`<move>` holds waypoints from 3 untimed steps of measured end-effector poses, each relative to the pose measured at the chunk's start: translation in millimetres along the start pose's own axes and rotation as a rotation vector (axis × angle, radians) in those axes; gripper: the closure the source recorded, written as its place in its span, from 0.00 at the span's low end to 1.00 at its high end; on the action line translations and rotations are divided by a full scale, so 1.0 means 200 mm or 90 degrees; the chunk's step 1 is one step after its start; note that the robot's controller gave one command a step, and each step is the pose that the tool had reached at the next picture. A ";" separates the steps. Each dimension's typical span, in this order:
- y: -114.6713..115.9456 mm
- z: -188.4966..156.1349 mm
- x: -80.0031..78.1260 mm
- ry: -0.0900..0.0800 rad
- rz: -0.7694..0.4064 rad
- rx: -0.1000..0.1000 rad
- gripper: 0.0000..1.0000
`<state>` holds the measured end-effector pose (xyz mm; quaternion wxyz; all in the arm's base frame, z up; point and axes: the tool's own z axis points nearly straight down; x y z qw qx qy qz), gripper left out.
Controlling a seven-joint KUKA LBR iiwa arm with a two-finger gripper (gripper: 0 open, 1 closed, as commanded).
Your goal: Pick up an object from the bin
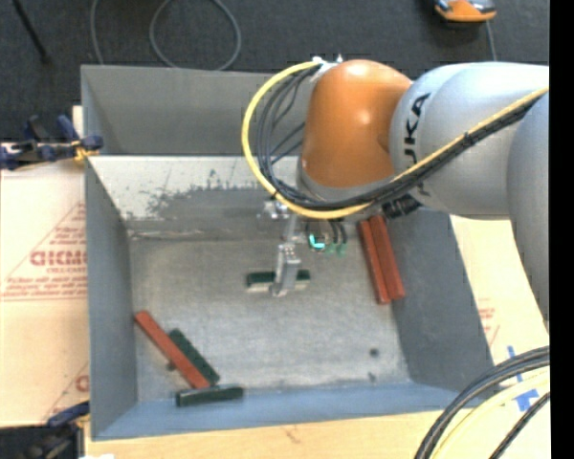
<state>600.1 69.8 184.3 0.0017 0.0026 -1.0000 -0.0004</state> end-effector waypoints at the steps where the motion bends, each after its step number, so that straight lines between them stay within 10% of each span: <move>1: -0.27 0.59 -0.02 -0.001 -0.065 0.002 0.00; 2: -0.26 0.56 -0.03 -0.007 -0.064 0.000 1.00; 3: -0.15 -0.12 -0.19 -0.012 -0.112 0.002 1.00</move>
Offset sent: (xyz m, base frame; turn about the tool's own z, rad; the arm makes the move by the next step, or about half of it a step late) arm 0.0035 -0.0502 -0.1143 -0.1050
